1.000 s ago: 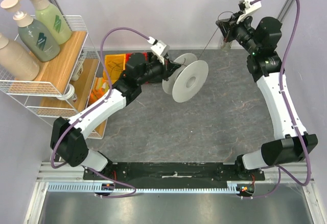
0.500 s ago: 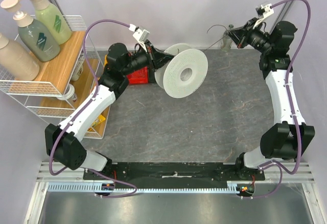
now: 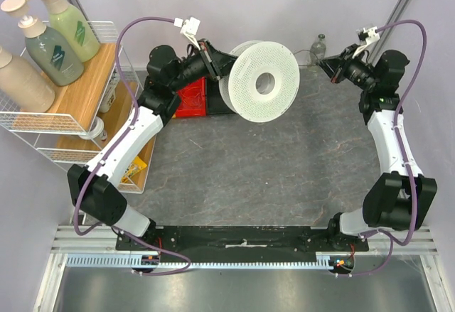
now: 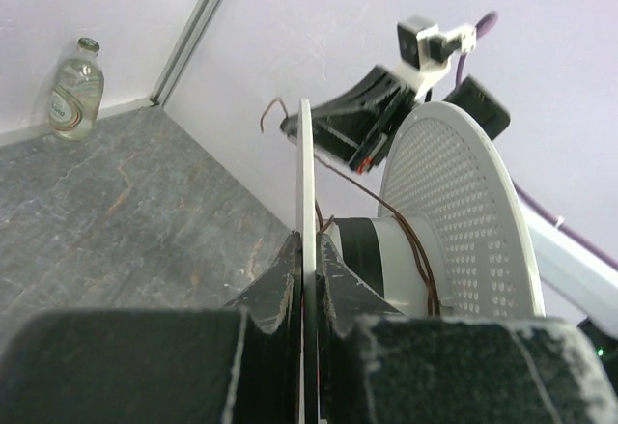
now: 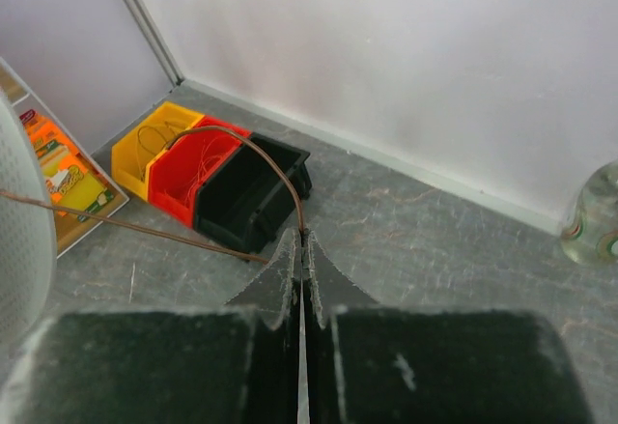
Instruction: Wrap the cables
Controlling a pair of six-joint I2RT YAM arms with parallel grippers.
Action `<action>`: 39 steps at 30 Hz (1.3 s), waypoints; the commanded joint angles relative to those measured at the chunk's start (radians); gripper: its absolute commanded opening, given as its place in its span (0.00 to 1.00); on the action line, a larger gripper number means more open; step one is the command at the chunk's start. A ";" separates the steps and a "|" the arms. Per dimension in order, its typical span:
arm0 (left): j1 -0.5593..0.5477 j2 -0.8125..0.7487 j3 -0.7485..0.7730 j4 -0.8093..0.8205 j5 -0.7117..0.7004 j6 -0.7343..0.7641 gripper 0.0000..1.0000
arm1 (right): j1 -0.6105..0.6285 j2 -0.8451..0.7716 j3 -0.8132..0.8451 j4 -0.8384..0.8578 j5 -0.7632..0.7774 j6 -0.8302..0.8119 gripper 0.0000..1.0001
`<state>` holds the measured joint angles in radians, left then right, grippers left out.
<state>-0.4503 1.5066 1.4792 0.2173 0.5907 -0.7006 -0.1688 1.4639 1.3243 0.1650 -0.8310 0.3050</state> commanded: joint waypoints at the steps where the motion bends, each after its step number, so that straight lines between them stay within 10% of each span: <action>1: -0.014 -0.011 0.105 0.128 -0.074 -0.151 0.02 | -0.014 -0.071 -0.101 0.034 0.075 0.026 0.00; 10: -0.022 0.075 0.243 0.140 -0.164 -0.139 0.02 | 0.046 -0.195 -0.296 0.008 0.081 0.095 0.00; 19: -0.028 0.038 0.146 0.191 0.322 0.110 0.02 | 0.069 -0.212 -0.303 0.079 0.081 0.215 0.00; 39: -0.053 -0.194 -0.036 -0.490 0.548 1.216 0.02 | 0.069 -0.295 -0.494 0.033 -0.016 0.157 0.10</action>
<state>-0.4973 1.3750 1.4395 -0.1429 1.0649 0.2695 -0.0933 1.1900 0.8505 0.1970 -0.8452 0.4793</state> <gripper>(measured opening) 0.095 0.070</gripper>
